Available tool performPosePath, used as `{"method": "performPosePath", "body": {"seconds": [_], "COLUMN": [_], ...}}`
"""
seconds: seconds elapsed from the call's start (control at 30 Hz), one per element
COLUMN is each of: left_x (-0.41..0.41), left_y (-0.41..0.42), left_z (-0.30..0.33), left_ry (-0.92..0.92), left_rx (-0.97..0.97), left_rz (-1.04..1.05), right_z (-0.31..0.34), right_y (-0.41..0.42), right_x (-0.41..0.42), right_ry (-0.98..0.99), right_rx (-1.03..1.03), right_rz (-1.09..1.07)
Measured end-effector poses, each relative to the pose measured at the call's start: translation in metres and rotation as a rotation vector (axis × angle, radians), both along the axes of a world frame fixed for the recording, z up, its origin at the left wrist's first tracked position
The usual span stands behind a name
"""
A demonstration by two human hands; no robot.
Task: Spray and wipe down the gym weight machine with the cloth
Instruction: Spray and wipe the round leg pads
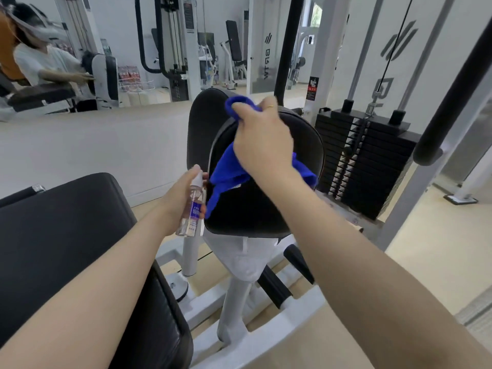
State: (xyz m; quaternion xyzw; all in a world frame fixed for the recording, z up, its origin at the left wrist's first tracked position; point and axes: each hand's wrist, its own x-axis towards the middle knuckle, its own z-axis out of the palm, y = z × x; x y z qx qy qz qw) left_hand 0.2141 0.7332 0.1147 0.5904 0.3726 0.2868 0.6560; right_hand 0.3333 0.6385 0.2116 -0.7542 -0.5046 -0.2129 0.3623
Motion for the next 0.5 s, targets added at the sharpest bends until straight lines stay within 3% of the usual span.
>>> {"method": "performPosePath", "body": {"seconds": [0.07,0.17,0.23,0.43,0.5], "left_x": [-0.008,-0.017,-0.018,-0.009,-0.005], "left_y": [0.003,0.016,0.018,0.015,0.012], "left_z": [0.0,-0.005,-0.004,-0.002,-0.001], "left_ry": [-0.149,-0.213,-0.188,0.01,0.067], "left_rx": [-0.187,-0.251,-0.215,-0.06,-0.019], "left_rz": [0.006,-0.034,-0.037,-0.051,-0.039], "right_z": [-0.022,-0.06,-0.096,-0.202,-0.195], "right_y": [0.01,0.008,0.001,-0.039,-0.047], "right_x": [-0.022,-0.019,-0.006,0.031,0.046], "right_ry": [-0.168,-0.291,-0.415,-0.618,-0.671], "right_rx": [-0.05,0.032,-0.033,-0.49,-0.444], "right_rz": [-0.036,0.025,0.087,0.239,0.279]}}
